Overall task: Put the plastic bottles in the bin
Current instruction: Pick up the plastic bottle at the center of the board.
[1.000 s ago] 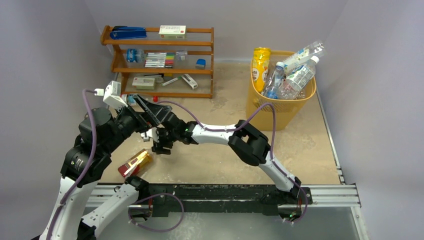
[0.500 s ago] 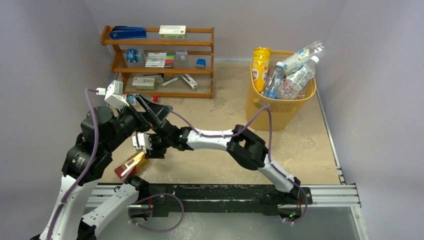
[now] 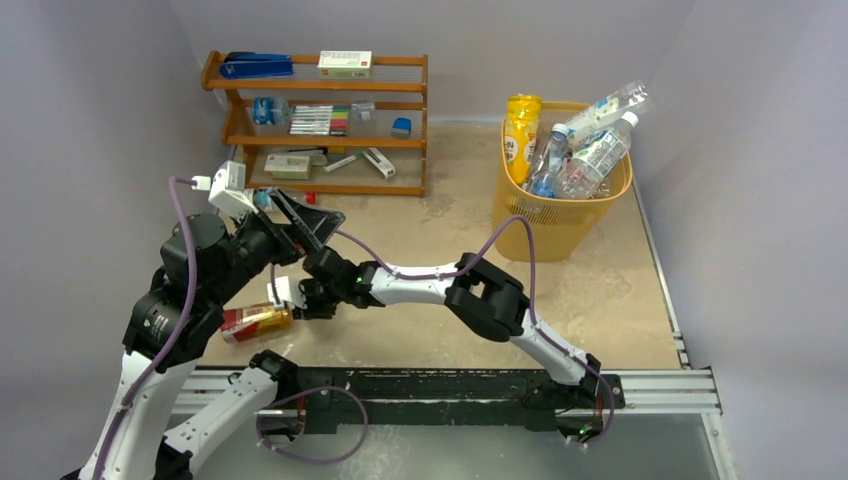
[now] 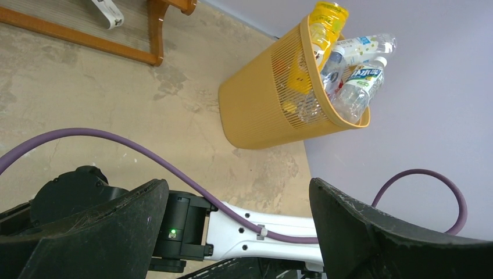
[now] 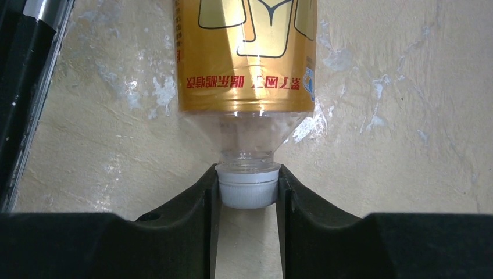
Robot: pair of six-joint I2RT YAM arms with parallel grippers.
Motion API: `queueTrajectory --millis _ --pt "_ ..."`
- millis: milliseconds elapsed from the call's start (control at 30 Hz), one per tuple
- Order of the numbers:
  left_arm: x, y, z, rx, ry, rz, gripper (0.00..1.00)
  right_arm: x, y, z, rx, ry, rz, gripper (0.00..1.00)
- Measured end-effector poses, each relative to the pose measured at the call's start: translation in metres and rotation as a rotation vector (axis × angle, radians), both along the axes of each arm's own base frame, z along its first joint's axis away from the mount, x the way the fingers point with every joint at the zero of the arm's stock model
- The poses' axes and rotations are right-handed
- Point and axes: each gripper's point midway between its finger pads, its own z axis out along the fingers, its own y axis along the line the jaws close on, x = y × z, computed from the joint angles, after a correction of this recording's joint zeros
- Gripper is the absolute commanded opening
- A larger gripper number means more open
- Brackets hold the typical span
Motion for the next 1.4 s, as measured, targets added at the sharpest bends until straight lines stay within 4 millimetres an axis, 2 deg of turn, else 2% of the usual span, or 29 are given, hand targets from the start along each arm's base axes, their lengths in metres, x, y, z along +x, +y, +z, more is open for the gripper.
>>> queueTrajectory --millis 367,500,667,867,1133,1267,1367,1400 --pt "-0.001 0.0 -0.001 -0.001 0.0 -0.003 0.91 -0.008 -0.018 0.002 -0.005 0.043 -0.041 0.23" --pt "-0.002 0.0 0.0 -0.003 -0.004 -0.003 0.91 -0.014 -0.036 0.003 -0.023 0.07 -0.073 0.23" --pt "-0.002 0.0 0.001 -0.006 -0.008 -0.003 0.91 -0.015 -0.063 0.016 -0.022 0.084 -0.138 0.22" --pt "0.002 -0.001 0.003 -0.009 -0.015 -0.003 0.91 -0.005 -0.117 0.037 0.003 0.12 -0.262 0.23" --pt "0.023 -0.012 0.0 -0.002 0.002 -0.003 0.91 0.033 -0.196 0.07 0.065 0.148 -0.517 0.24" --pt "0.034 -0.018 -0.004 -0.009 0.003 -0.005 0.91 0.051 -0.232 0.099 0.113 0.159 -0.64 0.25" --pt "0.04 -0.022 -0.009 -0.014 0.014 -0.008 0.91 0.069 -0.262 0.134 0.182 0.159 -0.743 0.27" --pt "0.041 -0.023 -0.011 -0.016 0.016 -0.009 0.91 0.072 -0.273 0.152 0.212 0.161 -0.778 0.28"
